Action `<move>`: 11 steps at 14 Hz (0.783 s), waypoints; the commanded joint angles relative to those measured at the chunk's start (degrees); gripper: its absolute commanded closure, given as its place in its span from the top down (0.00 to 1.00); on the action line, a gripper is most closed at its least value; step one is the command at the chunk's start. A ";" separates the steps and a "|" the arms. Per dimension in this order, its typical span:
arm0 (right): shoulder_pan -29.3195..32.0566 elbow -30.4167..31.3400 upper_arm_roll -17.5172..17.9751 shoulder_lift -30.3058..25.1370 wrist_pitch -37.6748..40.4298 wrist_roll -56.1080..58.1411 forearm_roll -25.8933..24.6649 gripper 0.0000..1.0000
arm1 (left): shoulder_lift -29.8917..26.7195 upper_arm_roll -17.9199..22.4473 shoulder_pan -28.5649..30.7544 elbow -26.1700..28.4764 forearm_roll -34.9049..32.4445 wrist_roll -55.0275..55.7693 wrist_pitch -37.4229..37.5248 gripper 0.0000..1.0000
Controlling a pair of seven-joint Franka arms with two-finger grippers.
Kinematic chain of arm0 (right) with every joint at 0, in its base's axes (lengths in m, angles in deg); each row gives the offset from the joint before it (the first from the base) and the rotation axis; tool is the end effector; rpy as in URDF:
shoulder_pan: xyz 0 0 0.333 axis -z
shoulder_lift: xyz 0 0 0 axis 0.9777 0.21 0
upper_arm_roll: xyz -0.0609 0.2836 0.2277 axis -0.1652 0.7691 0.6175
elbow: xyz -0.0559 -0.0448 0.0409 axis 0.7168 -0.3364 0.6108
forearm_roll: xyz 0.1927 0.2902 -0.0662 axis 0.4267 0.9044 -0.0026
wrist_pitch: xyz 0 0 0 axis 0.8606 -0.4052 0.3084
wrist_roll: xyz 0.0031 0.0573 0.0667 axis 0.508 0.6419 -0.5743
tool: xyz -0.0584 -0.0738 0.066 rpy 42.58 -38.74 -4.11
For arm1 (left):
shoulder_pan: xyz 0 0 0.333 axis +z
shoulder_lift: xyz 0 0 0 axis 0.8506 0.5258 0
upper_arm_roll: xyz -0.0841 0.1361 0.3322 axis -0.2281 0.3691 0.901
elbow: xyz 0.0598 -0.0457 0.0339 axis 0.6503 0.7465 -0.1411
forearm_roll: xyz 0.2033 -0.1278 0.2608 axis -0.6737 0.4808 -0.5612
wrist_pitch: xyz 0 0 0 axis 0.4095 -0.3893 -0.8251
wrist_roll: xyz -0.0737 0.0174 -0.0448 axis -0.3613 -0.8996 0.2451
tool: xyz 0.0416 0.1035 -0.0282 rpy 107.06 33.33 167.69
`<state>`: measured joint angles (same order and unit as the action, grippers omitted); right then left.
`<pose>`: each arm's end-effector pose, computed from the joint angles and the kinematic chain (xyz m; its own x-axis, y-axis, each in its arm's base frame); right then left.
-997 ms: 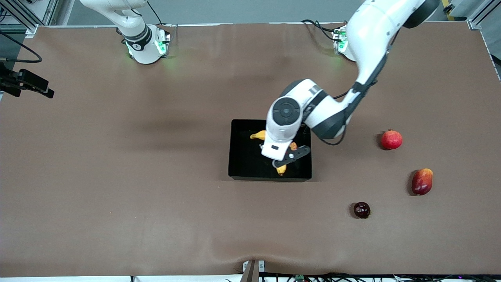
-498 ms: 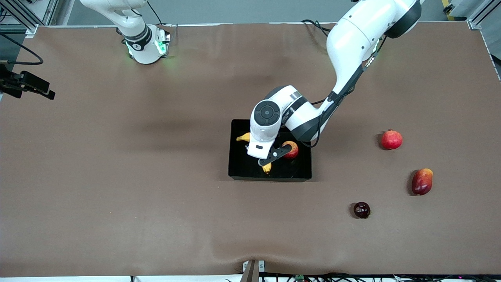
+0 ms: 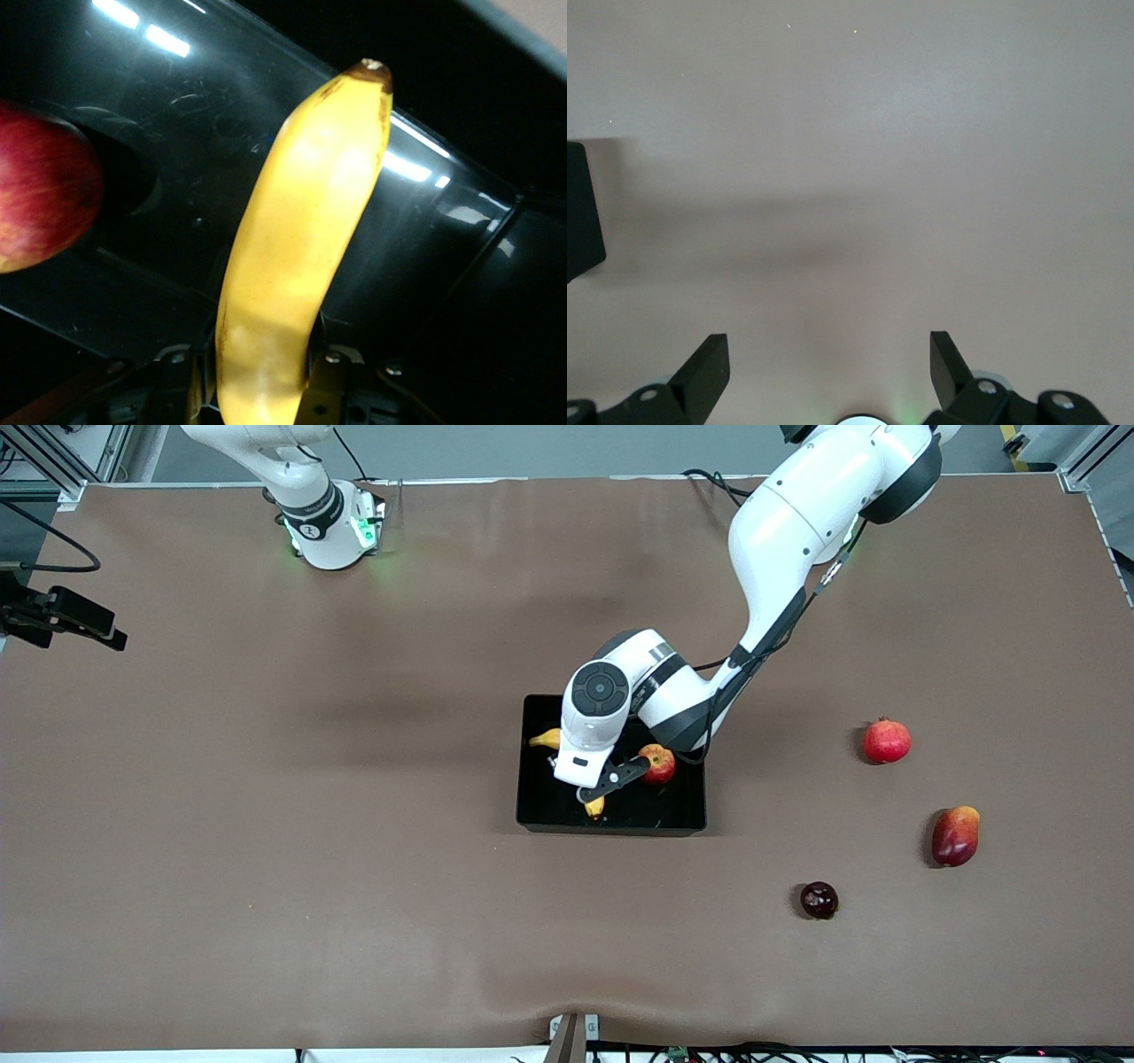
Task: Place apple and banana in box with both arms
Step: 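Lower the banana into the box and open the left gripper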
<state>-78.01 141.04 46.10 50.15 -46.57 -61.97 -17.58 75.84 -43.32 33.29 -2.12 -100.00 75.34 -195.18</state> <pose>0.4907 -0.0366 0.6781 0.9945 -0.0720 -0.0755 -0.0752 -0.9964 -0.0396 0.5549 -0.4947 0.2733 0.8775 0.4698 -0.0961 0.4746 -0.8795 0.0343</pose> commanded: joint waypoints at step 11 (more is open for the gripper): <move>-0.13 -0.40 0.00 0.22 -0.04 0.04 0.09 1.00 | 0.51 4.92 -3.49 -2.16 0.61 0.47 -2.40 1.00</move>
<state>-78.01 141.04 46.11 50.21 -46.57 -61.97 -17.58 77.22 -39.25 30.36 -3.42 -100.00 75.27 -197.52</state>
